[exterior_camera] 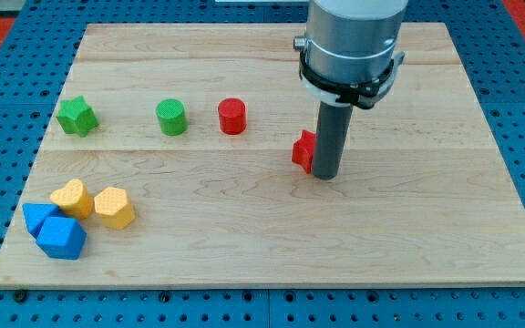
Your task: Push the red star to the right side of the red circle
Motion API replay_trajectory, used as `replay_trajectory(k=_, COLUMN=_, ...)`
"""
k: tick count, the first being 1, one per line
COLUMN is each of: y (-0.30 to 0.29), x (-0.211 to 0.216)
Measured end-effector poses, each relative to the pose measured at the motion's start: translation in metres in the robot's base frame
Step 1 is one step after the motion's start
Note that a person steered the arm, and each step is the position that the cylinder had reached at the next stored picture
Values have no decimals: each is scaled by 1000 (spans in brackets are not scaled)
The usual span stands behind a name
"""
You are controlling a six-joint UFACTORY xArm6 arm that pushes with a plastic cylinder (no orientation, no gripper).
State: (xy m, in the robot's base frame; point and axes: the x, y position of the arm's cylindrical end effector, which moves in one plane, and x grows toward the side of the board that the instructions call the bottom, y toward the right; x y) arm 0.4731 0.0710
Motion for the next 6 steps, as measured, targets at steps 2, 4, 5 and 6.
replay_trajectory(k=2, y=-17, x=-46)
replay_trajectory(k=4, y=-85, x=-48)
replay_trajectory(k=5, y=-85, x=-40)
replay_trajectory(k=6, y=-83, x=-19)
